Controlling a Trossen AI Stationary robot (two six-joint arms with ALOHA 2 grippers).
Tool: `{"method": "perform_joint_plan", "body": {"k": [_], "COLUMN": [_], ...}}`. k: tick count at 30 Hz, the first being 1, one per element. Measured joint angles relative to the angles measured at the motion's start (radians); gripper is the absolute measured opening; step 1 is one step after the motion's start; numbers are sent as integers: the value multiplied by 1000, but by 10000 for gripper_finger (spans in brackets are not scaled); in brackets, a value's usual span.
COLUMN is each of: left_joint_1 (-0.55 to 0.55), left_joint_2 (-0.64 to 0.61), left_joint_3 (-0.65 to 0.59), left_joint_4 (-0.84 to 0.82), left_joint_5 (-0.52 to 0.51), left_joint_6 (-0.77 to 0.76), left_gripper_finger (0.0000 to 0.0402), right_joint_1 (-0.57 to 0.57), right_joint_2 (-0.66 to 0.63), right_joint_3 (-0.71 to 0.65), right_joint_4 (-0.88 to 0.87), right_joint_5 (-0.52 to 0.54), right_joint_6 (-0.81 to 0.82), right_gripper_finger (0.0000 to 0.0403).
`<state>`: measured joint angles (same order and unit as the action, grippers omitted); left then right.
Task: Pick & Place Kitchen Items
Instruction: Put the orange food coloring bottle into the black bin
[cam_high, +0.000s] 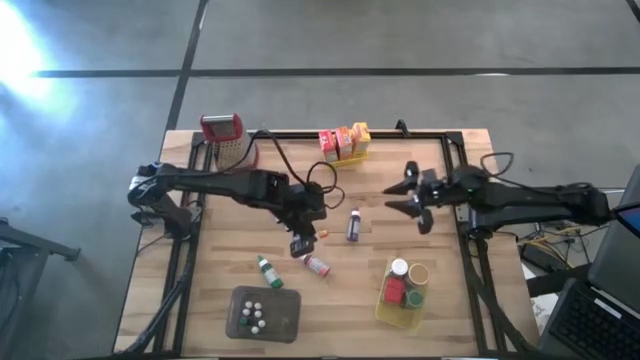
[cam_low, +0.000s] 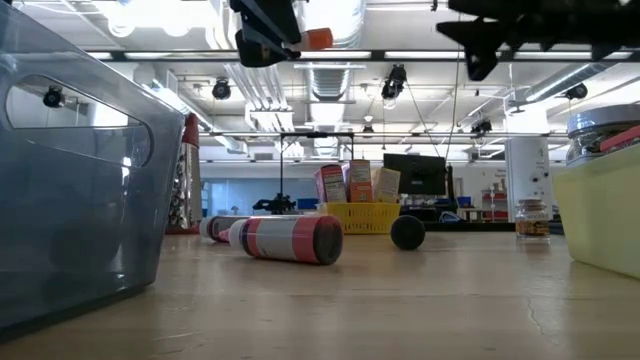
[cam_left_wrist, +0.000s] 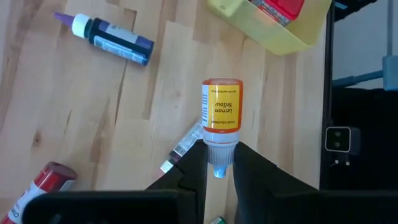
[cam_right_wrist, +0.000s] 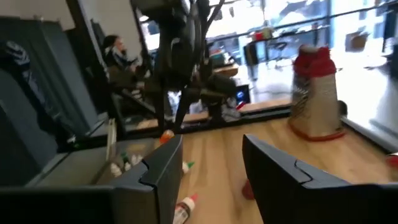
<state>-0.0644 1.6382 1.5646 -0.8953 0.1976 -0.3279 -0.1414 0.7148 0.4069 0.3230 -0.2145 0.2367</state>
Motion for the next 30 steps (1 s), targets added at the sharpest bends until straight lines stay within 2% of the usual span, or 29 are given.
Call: {"method": "perform_joint_plan", "body": {"k": [5, 11, 18, 22, 25, 30], "left_joint_1": [-1, 9, 30, 30, 30, 33], "left_joint_2": [1, 2, 2, 2, 10, 34], "left_joint_3": [1, 10, 19, 21, 24, 35], "left_joint_4": [17, 24, 29, 37, 49, 78], "left_joint_5": [-39, -93, -180, -223, -242, -259], "left_joint_6": [60, 120, 129, 148, 163, 199], "left_gripper_finger": [65, 65, 65, 65, 65, 65], "right_joint_1": [29, 98, 132, 135, 135, 135], "right_joint_2": [194, 370, 474, 502, 520, 548], "right_joint_3": [25, 91, 183, 206, 217, 230], "right_joint_4": [115, 165, 152, 139, 138, 138], "right_joint_5": [-26, -23, -16, 62, 106, 113], "right_joint_6": [0, -80, -126, -144, -143, -135], "right_gripper_finger": [155, 171, 199, 210, 212, 208]}}
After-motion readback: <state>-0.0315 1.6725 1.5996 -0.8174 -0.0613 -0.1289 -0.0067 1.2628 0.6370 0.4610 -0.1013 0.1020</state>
